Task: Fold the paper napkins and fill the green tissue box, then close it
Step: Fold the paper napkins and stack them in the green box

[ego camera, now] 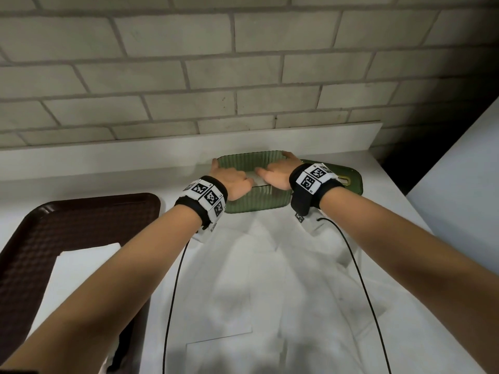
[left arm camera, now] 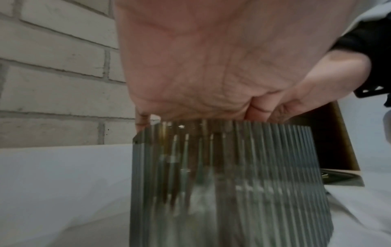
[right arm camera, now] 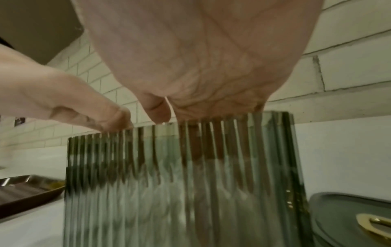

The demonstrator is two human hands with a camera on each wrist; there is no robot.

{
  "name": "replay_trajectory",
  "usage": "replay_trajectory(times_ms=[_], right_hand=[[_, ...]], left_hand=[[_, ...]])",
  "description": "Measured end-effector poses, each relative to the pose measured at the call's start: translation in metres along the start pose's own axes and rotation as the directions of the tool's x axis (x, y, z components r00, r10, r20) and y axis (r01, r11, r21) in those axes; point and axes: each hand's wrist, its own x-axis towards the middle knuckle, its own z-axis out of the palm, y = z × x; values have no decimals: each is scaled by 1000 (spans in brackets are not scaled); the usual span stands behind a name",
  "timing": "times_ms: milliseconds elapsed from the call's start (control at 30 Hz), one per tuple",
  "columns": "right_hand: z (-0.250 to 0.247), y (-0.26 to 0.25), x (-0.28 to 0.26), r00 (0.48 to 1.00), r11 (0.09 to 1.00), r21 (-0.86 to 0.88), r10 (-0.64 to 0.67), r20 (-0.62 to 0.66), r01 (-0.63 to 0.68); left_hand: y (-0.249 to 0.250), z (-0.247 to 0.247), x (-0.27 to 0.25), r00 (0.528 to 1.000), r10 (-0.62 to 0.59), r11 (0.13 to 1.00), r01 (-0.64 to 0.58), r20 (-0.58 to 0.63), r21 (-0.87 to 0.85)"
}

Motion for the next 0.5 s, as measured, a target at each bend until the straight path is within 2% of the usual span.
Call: replay_trajectory(times_ms=[133, 200, 233, 300, 400, 433, 500], right_hand=[[1, -3, -7, 999, 999, -26, 32, 34, -31], [-1, -1, -8, 1000, 1000, 7, 14, 9, -14], [-3, 0, -12, 1000, 999, 35, 8, -25, -7], [-6, 8, -21, 988, 998, 62, 11, -157, -1], [-1, 22, -54, 916, 996, 88, 15, -400, 23], [3, 25, -69, 903, 993, 114, 20, -430, 33], [17, 30, -104, 918, 987, 162, 45, -394, 21]], left_hand=[[2, 5, 2, 999, -8, 999, 11, 49, -44], [3, -1, -4, 999, 8, 999, -6, 35, -50], [5, -4, -10, 1000, 24, 998, -24, 2, -56], [5, -6, -26, 989, 29, 997, -39, -144, -70], [5, 7, -57, 925, -6, 989, -52, -380, -142], [8, 16, -70, 908, -4, 979, -82, -420, -187], [15, 38, -98, 891, 25, 960, -149, -454, -239]])
